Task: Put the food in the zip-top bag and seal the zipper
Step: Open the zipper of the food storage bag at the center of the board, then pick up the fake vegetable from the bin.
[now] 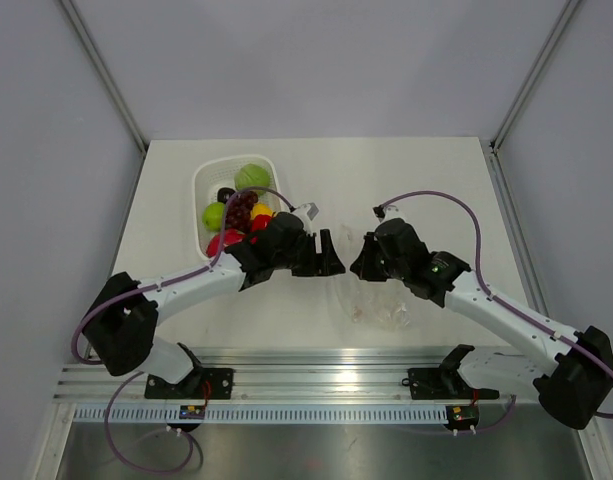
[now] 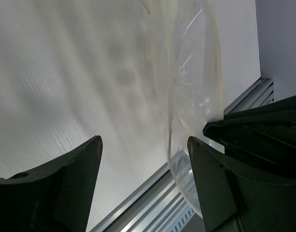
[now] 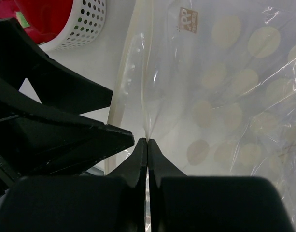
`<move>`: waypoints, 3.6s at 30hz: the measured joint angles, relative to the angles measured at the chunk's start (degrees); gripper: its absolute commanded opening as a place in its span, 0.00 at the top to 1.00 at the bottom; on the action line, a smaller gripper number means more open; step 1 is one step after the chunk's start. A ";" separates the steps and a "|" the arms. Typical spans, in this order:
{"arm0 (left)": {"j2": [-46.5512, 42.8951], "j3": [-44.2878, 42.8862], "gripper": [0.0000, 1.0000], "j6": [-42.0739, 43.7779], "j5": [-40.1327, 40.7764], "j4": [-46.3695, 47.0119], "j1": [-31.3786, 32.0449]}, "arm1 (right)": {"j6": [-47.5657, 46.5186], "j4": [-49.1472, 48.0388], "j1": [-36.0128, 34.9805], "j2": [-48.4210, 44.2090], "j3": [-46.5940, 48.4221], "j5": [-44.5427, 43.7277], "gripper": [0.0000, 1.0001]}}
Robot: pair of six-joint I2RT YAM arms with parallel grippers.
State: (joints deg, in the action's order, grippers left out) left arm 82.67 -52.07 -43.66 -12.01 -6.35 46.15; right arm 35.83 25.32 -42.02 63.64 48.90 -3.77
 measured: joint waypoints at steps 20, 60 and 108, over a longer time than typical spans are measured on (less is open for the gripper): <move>6.49 -15.21 1.00 2.43 4.00 -8.11 0.33 | -6.38 23.23 -0.63 0.24 22.99 -21.77 1.00; -5.66 -20.92 0.01 19.43 26.18 -23.06 -11.56 | 0.26 9.46 -0.63 5.92 8.74 -19.56 1.00; 11.17 -19.52 0.37 28.57 7.56 -23.17 -24.15 | 1.01 9.68 -0.66 5.86 9.68 -16.04 1.00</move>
State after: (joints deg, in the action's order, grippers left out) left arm 93.84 -71.59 -15.09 -4.45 -29.52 22.00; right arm 36.84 35.00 -42.68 69.49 58.59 -19.81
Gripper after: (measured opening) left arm 0.726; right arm 0.011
